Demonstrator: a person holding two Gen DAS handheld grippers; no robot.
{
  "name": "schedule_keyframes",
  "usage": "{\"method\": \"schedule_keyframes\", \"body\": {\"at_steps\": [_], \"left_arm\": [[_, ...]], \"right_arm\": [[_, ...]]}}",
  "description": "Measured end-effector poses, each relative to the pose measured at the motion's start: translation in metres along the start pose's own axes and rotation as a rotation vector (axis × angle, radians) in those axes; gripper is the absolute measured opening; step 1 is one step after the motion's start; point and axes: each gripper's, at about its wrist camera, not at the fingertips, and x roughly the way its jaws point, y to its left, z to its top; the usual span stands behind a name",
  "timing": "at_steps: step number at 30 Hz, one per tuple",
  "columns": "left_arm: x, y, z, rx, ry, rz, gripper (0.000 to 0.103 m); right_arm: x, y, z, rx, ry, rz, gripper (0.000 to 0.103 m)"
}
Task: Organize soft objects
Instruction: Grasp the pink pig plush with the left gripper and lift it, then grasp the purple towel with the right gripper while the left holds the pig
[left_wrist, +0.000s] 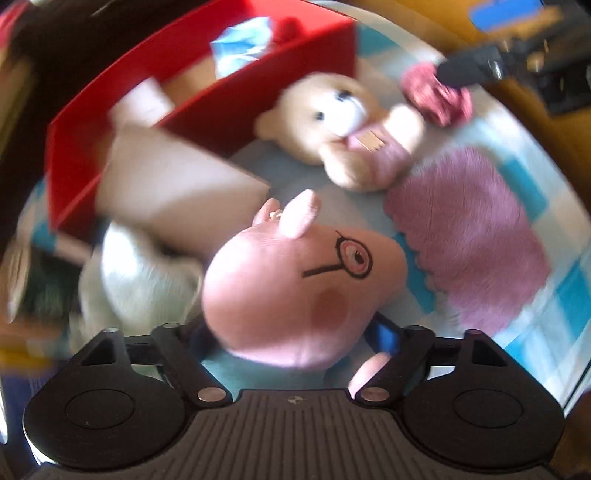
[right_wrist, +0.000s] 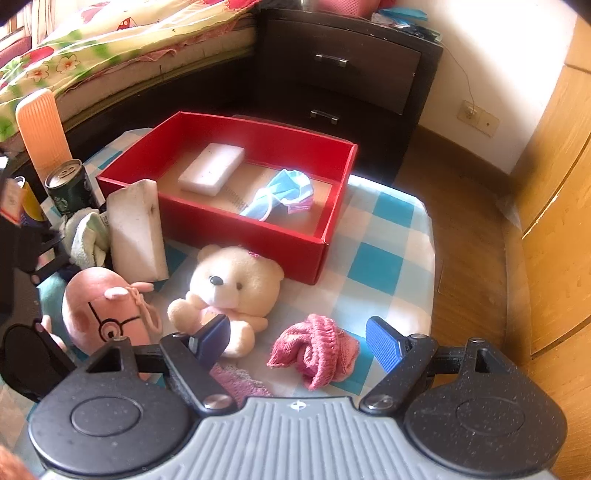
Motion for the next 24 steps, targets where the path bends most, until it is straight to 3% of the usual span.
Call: {"method": "schedule_keyframes", "body": {"at_steps": [3, 8, 11, 14, 17, 24], "left_arm": [[-0.014, -0.005, -0.013, -0.085, 0.008, 0.005, 0.075], [-0.043, -0.012, -0.035, -0.19, -0.069, 0.071, 0.075], [-0.053, -0.006, -0.036, -0.306, -0.098, 0.088, 0.074], [-0.062, 0.002, -0.033, -0.376, -0.131, 0.162, 0.074], [-0.064, 0.007, -0.025, -0.447, -0.162, 0.161, 0.074], [-0.081, 0.011, -0.027, -0.501, -0.237, 0.21, 0.074]], "right_arm": [[-0.001, 0.003, -0.002, -0.004, 0.001, 0.009, 0.059], [0.005, 0.014, -0.008, -0.023, 0.034, 0.027, 0.059], [0.009, 0.02, -0.012, -0.028, 0.049, 0.028, 0.059], [0.013, 0.028, -0.017, -0.037, 0.06, 0.023, 0.059], [0.019, 0.037, -0.025, -0.05, 0.089, 0.025, 0.059], [0.029, 0.054, -0.037, -0.069, 0.128, 0.049, 0.059]]}}
